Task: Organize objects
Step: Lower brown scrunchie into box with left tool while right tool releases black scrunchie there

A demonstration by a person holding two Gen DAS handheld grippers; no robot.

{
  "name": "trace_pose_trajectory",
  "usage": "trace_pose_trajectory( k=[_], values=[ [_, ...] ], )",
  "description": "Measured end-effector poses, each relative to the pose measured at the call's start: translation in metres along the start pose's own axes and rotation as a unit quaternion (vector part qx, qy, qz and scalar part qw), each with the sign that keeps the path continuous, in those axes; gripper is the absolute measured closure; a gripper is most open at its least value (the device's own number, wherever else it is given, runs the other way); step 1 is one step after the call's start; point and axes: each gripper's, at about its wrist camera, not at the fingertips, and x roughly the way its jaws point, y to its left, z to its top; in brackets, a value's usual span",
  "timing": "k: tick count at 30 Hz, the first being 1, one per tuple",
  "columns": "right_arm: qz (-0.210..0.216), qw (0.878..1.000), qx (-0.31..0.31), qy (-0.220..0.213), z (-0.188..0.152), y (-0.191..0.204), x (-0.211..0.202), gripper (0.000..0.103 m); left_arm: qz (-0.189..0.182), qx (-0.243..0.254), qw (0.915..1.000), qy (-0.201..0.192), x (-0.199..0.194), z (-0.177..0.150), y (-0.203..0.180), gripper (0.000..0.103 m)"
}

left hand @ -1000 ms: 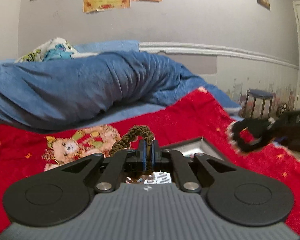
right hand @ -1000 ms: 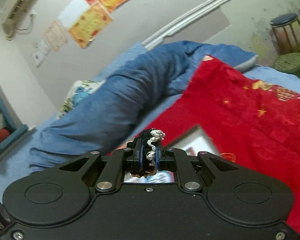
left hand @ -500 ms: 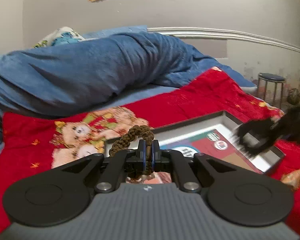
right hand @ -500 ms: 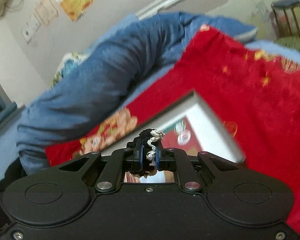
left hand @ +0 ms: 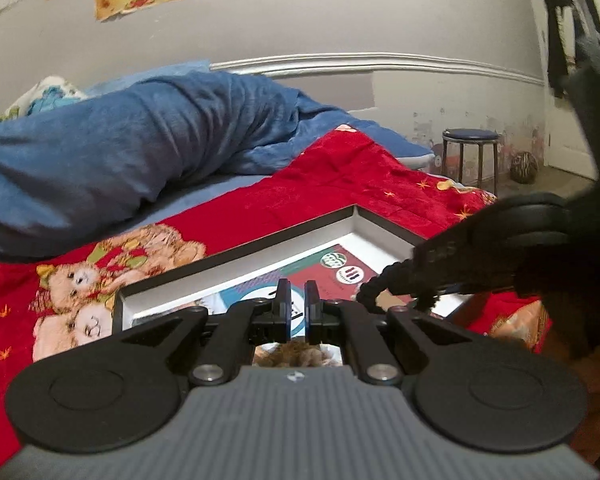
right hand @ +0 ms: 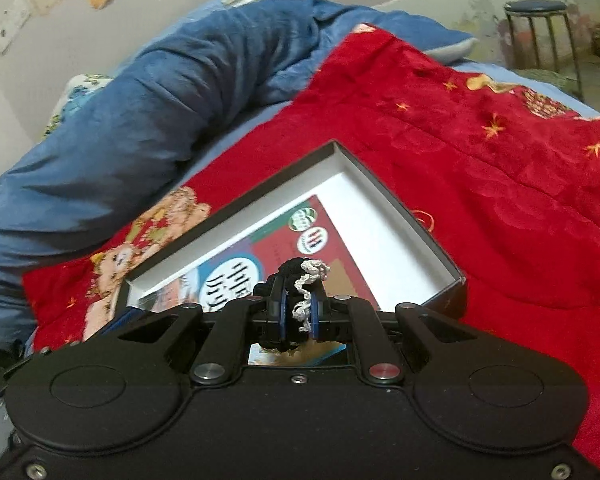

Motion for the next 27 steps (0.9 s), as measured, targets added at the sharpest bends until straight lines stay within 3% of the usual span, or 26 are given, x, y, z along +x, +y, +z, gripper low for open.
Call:
trace_pose_trajectory(
  k=[12,20,27],
  values=[
    [0.006,0.999,0.012,0.029,-0.003,-0.004,0.007,0.091,0.008,-0.005,0.9994,0.032,0.017,-0.011,-0.003,0.095],
    [0.011,0.999,0.025,0.043,-0.008,-0.003,0.011,0.091,0.02,-0.004,0.9989,0.042,0.019,-0.02,-0.001,0.088],
    [0.008,0.999,0.028,0.043,-0.01,-0.002,0.011,0.089,0.02,0.007,0.9991,0.038,0.015,-0.023,-0.006,0.043]
  ],
)
